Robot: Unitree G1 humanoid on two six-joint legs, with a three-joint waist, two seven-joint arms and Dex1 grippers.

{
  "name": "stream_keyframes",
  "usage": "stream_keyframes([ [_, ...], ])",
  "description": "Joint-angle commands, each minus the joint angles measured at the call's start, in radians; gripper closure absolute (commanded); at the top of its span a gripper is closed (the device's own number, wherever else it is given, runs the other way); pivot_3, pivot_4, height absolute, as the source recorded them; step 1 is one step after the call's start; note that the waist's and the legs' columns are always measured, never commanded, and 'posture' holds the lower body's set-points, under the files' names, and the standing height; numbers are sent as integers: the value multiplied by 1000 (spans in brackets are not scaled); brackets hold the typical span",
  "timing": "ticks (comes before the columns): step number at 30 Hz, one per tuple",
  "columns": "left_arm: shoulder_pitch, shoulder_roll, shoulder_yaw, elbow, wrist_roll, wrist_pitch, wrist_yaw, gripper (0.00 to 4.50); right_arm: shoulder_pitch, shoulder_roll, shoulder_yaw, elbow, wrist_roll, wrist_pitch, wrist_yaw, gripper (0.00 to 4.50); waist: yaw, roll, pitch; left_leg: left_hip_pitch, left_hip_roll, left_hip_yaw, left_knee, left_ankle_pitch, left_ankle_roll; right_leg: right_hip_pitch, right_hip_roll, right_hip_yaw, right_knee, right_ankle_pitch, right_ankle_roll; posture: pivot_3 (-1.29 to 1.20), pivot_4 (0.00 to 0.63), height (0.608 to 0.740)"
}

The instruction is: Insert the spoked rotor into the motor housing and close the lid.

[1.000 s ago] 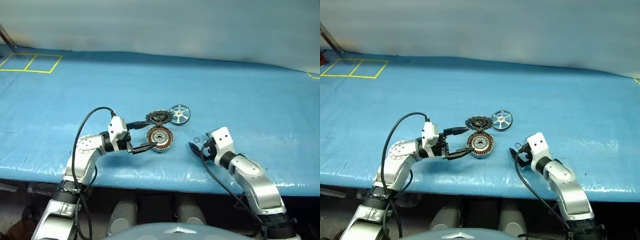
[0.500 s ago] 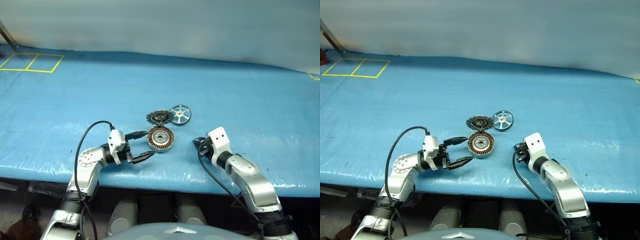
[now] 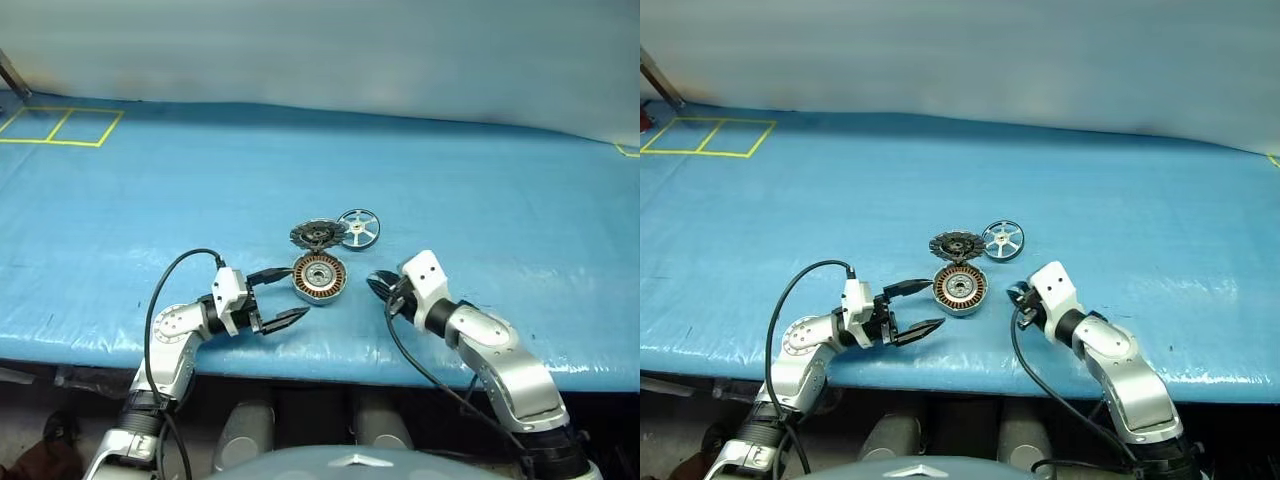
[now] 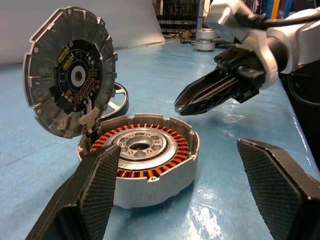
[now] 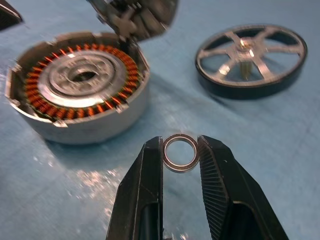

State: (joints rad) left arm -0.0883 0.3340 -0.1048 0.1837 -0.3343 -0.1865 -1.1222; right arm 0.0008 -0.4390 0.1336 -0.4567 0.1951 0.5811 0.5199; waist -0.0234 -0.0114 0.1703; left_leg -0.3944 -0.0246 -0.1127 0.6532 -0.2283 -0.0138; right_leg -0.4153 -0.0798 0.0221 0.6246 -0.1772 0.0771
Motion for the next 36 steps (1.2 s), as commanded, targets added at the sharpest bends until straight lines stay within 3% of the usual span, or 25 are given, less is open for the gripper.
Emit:
stream_keyframes([
  [1,8,-7,10,-12,-14,-29,5,407,-50,-1,56,-43,0,7,25,3838,1,0,0,0,0,0,0,0,0,0,0,0,0,0,0,0,150,740],
  [12,31,-19,14,-17,-9,-51,33,407,-197,80,168,142,-37,3,24,3838,3,0,0,0,0,0,-4,0,0,-1,0,-1,-1,-1,-1,0,150,740],
  [36,52,-9,10,-22,6,-63,59,407,-217,120,182,191,-53,-6,50,3838,1,0,0,0,0,-1,-6,0,0,-2,0,-2,-2,-2,-3,0,150,740],
])
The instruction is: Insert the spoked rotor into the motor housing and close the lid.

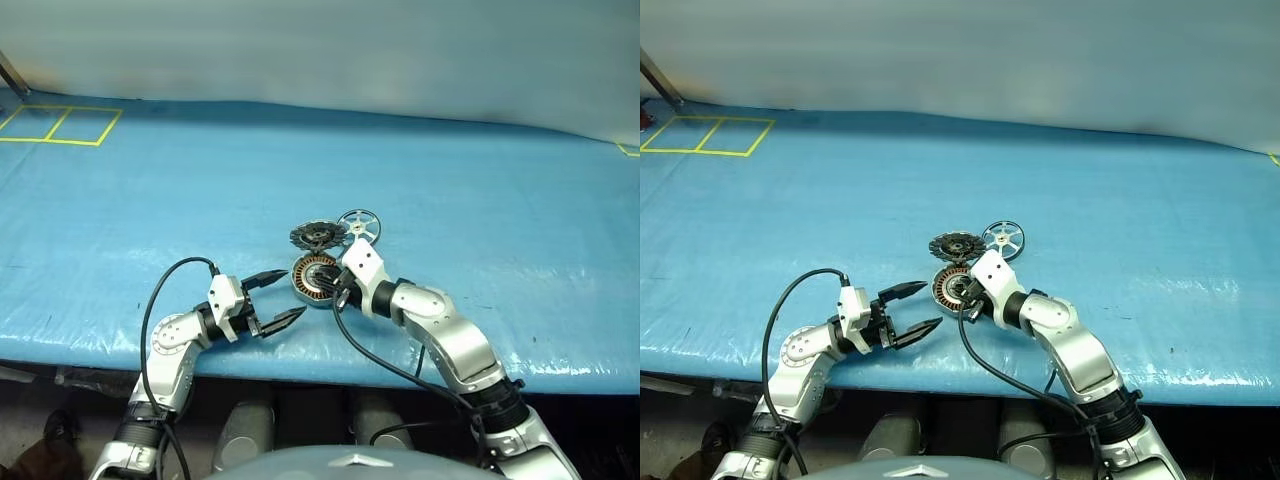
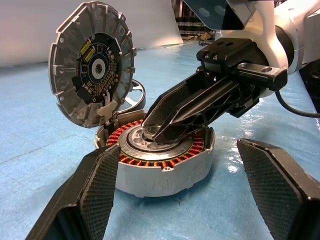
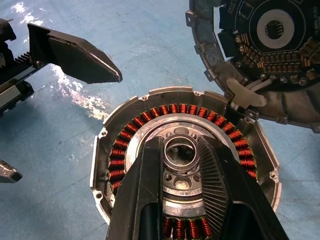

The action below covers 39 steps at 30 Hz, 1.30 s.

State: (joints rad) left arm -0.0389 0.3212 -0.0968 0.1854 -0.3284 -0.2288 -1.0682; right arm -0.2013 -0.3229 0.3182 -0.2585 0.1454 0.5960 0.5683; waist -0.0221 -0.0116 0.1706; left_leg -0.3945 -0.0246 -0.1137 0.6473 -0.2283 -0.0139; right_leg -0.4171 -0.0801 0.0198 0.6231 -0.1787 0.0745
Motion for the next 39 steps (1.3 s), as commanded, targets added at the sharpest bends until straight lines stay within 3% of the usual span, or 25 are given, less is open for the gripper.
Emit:
stream_keyframes([
  [1,3,4,2,-24,0,-20,5,407,-16,4,-2,-3,-5,-22,1,3838,0,0,0,0,0,0,0,0,0,0,0,0,0,0,0,0,150,740],
  [8,6,4,3,-25,6,-23,10,407,-10,-2,7,0,-16,-12,2,3838,-1,0,0,0,0,0,0,0,0,0,0,0,0,0,0,0,150,740],
  [19,6,4,-4,-12,17,-29,19,407,6,-9,13,-35,-6,-29,18,200,-2,0,0,0,0,-1,-1,0,0,0,0,-1,0,-1,-1,0,150,740],
  [20,6,3,-5,-11,18,-29,19,407,6,-6,9,-38,-3,-31,17,51,-2,0,0,0,0,-1,-1,0,0,0,0,-1,0,-1,-1,0,150,740],
  [28,2,3,-11,-5,22,-31,21,407,2,15,-13,-38,19,-20,10,51,-3,0,0,0,0,-1,-2,0,-1,-1,0,-1,0,-1,-1,0,150,740],
  [29,2,3,-12,-4,24,-32,22,407,2,18,-16,-35,23,-18,9,220,-3,0,0,0,0,-1,-2,0,-1,-1,0,-1,0,-1,-1,0,150,740],
  [33,1,3,-13,1,29,-37,24,407,2,28,-23,-21,29,-7,-2,1232,-3,0,0,0,0,-1,-2,0,-1,-1,0,-1,0,-1,-1,0,150,740],
  [39,7,-3,-16,3,39,-43,29,407,0,23,-16,2,16,-5,-13,3309,-3,0,0,-1,0,-1,-2,0,-1,-1,0,-1,0,-1,-1,0,150,740],
])
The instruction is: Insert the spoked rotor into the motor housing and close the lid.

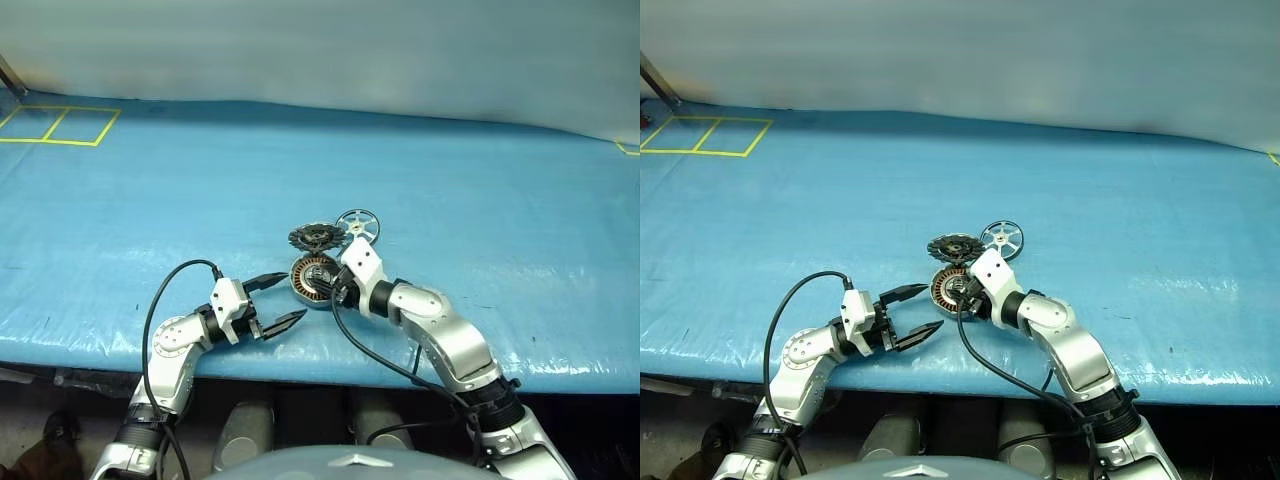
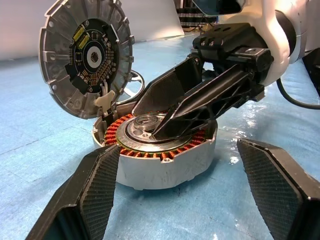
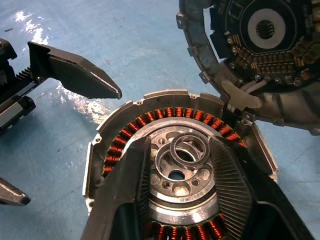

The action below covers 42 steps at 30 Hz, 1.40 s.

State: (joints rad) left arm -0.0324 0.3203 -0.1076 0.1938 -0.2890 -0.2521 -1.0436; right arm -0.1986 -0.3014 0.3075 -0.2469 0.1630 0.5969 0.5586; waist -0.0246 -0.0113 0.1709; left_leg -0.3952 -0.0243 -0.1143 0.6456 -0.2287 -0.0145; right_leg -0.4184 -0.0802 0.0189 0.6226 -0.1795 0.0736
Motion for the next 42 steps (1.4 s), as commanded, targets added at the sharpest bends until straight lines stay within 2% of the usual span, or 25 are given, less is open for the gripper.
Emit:
stream_keyframes([
  [1,1,-2,-5,-6,0,-19,4,407,-2,-1,-3,-10,-4,-7,-4,3622,0,0,0,0,0,0,0,0,0,0,0,0,0,0,0,0,150,740],
  [2,2,-3,-6,-7,0,-19,4,407,-1,-1,-2,-9,-5,-7,-4,3825,0,0,0,0,0,0,0,0,0,0,0,0,0,0,0,0,150,740],
  [42,9,1,-12,1,16,-21,12,407,11,-17,13,-48,-7,-2,5,3836,0,0,0,-4,0,0,-1,0,0,-5,0,0,0,0,0,0,150,740],
])
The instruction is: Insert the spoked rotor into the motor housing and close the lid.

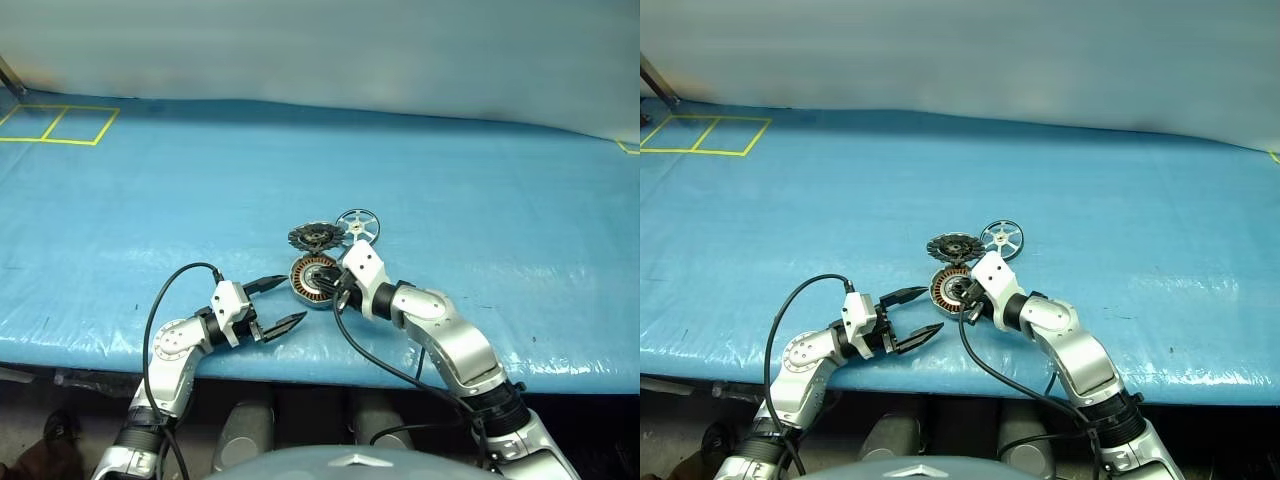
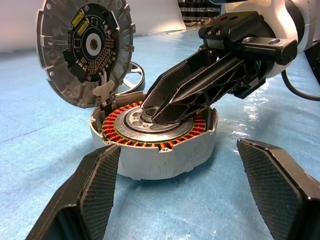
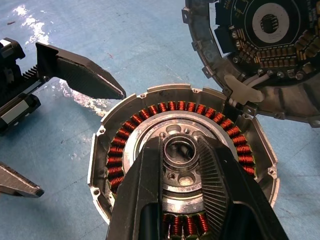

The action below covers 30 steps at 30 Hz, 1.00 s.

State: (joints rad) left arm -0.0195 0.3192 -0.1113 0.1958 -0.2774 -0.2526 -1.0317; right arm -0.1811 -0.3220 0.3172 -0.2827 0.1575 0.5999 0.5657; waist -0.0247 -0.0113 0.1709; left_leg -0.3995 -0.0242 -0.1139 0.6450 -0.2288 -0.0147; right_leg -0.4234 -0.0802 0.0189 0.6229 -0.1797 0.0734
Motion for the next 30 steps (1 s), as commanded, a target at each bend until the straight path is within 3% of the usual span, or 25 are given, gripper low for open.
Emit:
stream_keyframes([
  [1,-3,2,-8,0,6,-21,1,407,-8,4,3,-8,-5,-4,-5,3836,0,0,0,0,0,0,0,0,0,0,0,0,0,0,0,0,150,740],
  [7,-2,5,-9,0,10,-23,7,407,-8,7,2,1,-6,6,-4,3836,0,0,0,0,0,0,0,0,0,0,0,0,0,0,0,0,150,740],
  [18,0,8,-19,5,18,-24,11,407,0,16,-11,-40,12,-17,8,163,0,0,0,0,0,0,0,0,0,0,0,0,0,0,0,0,150,740],
  [30,-2,9,-7,-6,2,-13,3,407,9,3,-60,-112,63,7,3,35,1,0,0,-1,0,0,0,0,0,-1,0,0,0,0,0,0,150,740],
])
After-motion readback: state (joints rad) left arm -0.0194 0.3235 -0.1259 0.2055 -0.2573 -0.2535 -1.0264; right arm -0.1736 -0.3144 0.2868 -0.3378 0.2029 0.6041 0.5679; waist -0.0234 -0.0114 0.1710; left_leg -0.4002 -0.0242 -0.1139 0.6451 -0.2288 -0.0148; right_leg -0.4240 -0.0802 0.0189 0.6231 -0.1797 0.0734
